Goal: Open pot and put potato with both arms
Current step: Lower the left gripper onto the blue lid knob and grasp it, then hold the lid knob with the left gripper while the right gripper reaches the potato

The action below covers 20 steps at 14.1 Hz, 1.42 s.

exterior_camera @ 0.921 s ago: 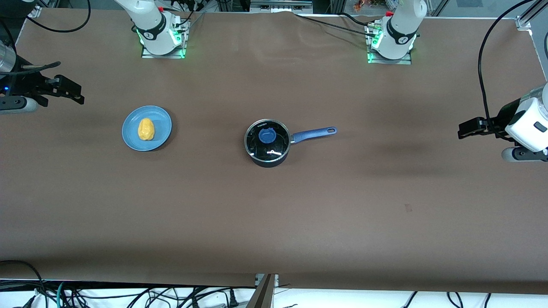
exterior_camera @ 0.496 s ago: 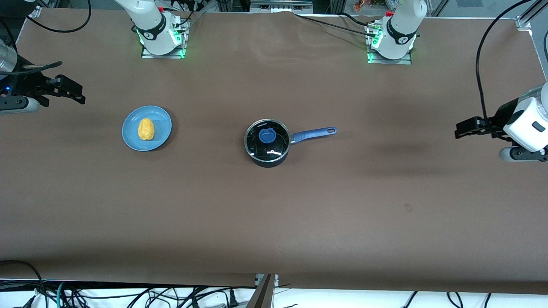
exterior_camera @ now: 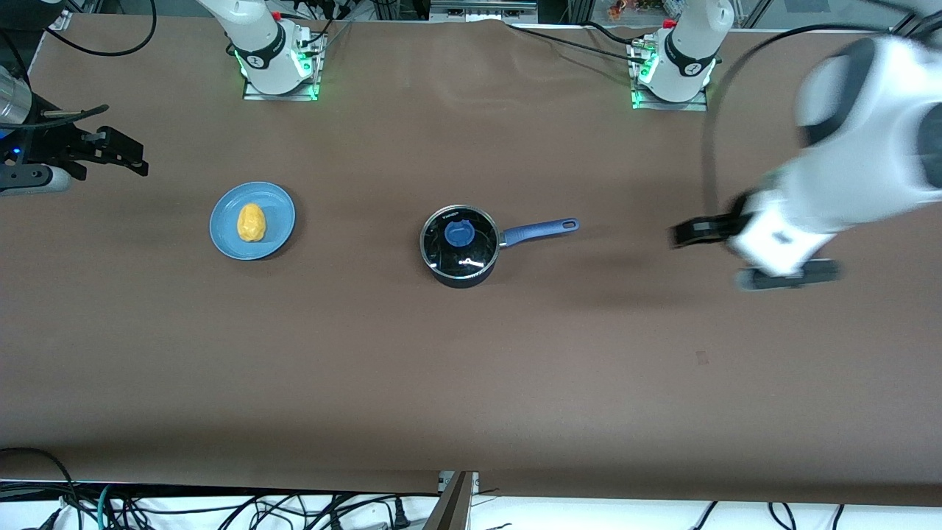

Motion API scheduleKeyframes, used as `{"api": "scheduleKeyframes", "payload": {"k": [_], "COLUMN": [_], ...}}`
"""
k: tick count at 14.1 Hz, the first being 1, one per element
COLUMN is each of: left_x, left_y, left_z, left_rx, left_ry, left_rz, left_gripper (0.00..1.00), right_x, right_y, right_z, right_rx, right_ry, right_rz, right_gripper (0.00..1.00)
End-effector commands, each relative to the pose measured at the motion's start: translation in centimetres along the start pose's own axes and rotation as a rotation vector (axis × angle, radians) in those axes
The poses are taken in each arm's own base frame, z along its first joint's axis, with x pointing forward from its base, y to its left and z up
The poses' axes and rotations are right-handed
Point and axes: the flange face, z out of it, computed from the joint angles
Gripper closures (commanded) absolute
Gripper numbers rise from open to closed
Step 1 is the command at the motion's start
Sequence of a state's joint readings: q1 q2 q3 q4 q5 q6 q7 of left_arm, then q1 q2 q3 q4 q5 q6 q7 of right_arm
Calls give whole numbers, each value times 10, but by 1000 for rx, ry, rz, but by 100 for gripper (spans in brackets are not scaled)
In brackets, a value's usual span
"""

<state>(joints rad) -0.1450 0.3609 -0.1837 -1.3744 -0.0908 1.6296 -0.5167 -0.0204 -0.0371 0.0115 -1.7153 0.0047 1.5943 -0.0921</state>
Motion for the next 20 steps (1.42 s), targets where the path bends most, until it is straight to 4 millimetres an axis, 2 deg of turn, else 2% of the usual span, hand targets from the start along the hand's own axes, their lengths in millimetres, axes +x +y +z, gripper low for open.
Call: {"api": "scheduleKeyframes", "payload": {"k": [1, 2, 3, 6, 10, 13, 15, 20], "left_x": [-18, -29, -36, -66, -105, -130, -144, -155], "left_y": [85, 117, 141, 199, 249, 271, 279, 285], "left_z": [53, 74, 91, 144, 200, 235, 244, 269], "left_rx": [-16, -27, -51, -69, -40, -15, 5, 35], "left_ry": [19, 33, 51, 62, 112, 120, 129, 129], "left_rz": [-85, -129, -177, -153, -72, -49, -17, 4], "left_gripper": [0, 0, 0, 0, 0, 0, 0, 0], "right_x": [-3, -3, -3, -3, -5, -5, -6, -7], "right_y": [-2, -2, -2, -2, -1, -1, 0, 0], "right_z": [-5, -5, -6, -5, 1, 5, 13, 19], "right_rx": [13, 12, 12, 13, 11, 8, 5, 5], "right_ry": [-5, -4, -2, -5, -38, -49, -72, -89], "right_rz": [6, 6, 6, 8, -3, -6, -7, -6], "right_gripper": [0, 0, 0, 0, 0, 0, 0, 0]}}
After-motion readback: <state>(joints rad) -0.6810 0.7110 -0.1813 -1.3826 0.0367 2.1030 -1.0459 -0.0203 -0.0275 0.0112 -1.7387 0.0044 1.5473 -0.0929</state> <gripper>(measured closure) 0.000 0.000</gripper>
